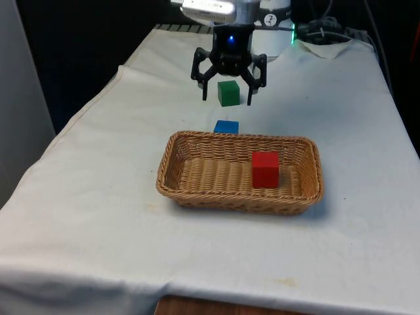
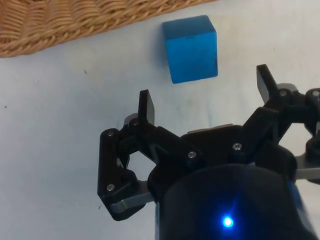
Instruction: Pick up exactly two blocks and place them into the basket.
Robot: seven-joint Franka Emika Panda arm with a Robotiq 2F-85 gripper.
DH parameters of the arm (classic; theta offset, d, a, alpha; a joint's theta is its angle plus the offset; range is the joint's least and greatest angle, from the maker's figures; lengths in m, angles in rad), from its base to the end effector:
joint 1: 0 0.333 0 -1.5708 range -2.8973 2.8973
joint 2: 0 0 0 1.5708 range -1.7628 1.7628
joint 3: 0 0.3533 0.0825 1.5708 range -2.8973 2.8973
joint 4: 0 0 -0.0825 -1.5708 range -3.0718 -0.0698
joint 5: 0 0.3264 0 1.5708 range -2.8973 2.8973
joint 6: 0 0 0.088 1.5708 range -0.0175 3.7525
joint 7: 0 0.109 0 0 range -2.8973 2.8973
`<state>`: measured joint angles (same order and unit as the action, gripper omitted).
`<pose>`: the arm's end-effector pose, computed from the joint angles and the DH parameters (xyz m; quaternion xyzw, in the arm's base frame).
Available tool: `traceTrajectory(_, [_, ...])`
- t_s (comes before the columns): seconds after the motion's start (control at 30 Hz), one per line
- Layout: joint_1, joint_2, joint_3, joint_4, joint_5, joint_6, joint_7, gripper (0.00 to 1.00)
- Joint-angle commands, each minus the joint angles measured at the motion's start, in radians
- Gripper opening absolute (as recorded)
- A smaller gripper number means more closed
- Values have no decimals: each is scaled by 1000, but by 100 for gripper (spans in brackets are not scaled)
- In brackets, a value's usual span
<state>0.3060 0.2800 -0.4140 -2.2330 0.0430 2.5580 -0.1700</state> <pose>0.5261 -0.0490 0.3412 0.9982 0.0225 0.0287 0.0474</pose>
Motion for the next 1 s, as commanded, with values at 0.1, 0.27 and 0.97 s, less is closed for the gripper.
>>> traceTrajectory(0.1, [-6,22,8,-1,48,20,-6,100])
traceTrajectory(0.27, [-8,45,12,-1,92,28,-12,100])
traceTrajectory(0.97, [-16,120,22,1,333,65,-174,100])
